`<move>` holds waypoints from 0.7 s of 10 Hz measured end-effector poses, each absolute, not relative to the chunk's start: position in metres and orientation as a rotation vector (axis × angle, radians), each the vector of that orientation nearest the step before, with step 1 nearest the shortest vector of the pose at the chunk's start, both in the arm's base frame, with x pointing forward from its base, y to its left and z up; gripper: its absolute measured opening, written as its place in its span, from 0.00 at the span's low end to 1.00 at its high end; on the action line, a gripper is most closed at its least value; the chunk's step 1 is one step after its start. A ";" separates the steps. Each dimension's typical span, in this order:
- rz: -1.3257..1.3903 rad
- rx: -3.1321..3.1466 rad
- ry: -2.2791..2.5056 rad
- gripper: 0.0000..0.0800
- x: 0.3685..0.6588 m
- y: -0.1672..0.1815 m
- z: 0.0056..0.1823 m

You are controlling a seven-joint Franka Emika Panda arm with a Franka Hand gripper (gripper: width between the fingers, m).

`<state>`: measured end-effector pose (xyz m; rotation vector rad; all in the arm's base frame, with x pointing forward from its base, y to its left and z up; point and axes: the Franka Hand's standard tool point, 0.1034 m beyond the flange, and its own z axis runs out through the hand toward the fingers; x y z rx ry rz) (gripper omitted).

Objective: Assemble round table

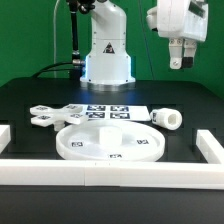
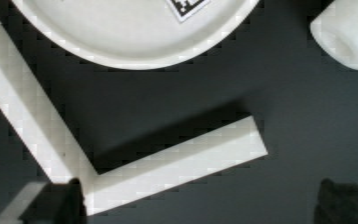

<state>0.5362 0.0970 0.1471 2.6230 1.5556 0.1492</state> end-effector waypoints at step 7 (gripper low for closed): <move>0.072 2.562 1.681 0.81 0.537 0.034 0.108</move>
Offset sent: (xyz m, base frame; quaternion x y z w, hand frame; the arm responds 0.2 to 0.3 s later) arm 0.0000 0.0000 0.0000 0.0000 0.0000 0.0000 1.0000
